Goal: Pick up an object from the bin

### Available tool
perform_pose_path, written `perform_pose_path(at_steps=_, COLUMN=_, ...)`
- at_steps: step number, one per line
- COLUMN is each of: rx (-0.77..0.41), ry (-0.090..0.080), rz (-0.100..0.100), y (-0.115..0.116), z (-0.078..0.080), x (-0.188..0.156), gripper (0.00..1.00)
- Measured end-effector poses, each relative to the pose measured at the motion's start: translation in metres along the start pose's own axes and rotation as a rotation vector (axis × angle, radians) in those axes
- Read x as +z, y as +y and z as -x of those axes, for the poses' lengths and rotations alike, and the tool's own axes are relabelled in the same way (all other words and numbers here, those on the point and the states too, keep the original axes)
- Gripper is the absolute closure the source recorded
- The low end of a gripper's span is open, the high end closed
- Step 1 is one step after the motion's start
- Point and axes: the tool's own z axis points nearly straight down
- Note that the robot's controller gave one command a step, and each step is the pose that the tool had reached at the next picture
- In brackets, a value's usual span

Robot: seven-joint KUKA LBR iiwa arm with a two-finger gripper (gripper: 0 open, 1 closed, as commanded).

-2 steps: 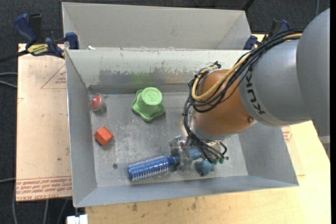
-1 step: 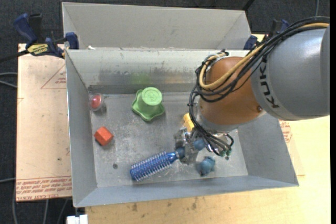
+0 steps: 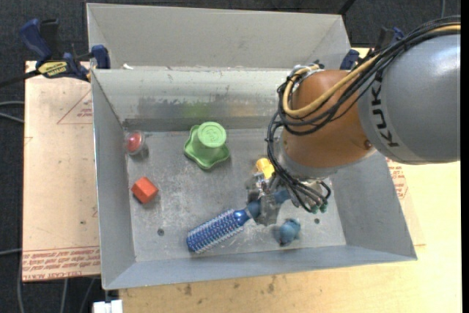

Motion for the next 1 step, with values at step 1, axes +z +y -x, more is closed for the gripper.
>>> perform_pose_path(at_steps=1, rx=0.001, ry=0.001, rz=0.000, y=0.0004, z=0.0005, x=-0.0082, gripper=1.00)
